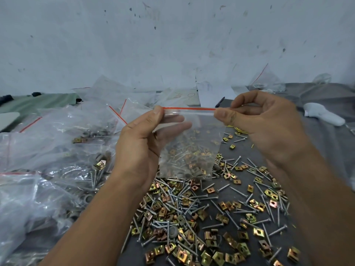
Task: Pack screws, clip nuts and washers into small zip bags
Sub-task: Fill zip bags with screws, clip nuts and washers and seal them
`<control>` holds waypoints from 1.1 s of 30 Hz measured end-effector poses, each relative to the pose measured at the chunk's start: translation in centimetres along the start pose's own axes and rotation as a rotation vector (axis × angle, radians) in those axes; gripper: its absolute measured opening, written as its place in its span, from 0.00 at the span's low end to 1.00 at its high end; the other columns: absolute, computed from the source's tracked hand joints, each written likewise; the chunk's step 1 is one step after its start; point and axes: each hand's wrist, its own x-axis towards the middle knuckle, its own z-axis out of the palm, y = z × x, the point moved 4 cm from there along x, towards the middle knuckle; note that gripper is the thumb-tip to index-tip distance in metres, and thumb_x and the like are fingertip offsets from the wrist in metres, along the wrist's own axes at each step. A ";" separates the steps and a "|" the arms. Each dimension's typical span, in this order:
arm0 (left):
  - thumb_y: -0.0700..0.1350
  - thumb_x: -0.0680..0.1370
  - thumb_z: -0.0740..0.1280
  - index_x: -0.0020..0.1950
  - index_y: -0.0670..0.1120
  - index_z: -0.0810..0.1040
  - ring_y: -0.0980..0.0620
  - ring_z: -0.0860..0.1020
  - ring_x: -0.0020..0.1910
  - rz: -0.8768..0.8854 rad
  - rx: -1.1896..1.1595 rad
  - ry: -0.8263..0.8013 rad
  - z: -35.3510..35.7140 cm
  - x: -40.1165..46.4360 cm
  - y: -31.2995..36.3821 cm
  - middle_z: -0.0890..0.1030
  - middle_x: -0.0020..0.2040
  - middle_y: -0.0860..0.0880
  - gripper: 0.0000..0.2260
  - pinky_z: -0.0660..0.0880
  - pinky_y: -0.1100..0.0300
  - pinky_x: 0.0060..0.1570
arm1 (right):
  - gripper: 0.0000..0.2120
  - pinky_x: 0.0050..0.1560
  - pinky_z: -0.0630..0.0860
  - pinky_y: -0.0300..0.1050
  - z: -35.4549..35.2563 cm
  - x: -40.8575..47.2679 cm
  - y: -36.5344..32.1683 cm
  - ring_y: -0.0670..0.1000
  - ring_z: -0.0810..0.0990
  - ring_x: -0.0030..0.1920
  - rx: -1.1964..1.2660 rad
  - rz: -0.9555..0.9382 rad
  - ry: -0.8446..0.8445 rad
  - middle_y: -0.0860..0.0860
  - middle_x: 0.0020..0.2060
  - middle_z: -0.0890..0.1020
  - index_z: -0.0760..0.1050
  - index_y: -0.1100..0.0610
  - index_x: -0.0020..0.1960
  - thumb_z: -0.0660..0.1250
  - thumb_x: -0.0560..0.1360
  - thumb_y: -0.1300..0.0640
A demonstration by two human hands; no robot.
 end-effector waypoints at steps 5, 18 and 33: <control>0.52 0.76 0.75 0.50 0.44 0.90 0.35 0.87 0.54 0.017 0.215 -0.078 0.4 -0.3 0.5 0.88 0.50 0.40 0.12 0.79 0.38 0.66 | 0.20 0.51 0.83 0.44 -0.8 -0.1 -0.3 0.53 0.89 0.45 0.073 -0.009 -0.005 0.55 0.40 0.89 0.80 0.52 0.45 0.83 0.58 0.51; 0.44 0.73 0.79 0.50 0.41 0.89 0.39 0.88 0.50 0.052 0.312 -0.078 2.0 -1.1 0.5 0.89 0.46 0.39 0.09 0.84 0.51 0.48 | 0.19 0.48 0.85 0.46 0.7 -0.3 -0.6 0.50 0.89 0.42 -0.006 -0.109 -0.031 0.50 0.37 0.88 0.77 0.52 0.45 0.83 0.60 0.52; 0.46 0.68 0.80 0.50 0.40 0.89 0.37 0.87 0.48 0.041 0.387 -0.025 1.1 -2.3 1.3 0.89 0.45 0.40 0.14 0.83 0.44 0.53 | 0.19 0.53 0.84 0.46 3.4 -1.5 0.1 0.53 0.88 0.49 0.065 -0.146 -0.237 0.51 0.46 0.89 0.78 0.58 0.57 0.78 0.68 0.56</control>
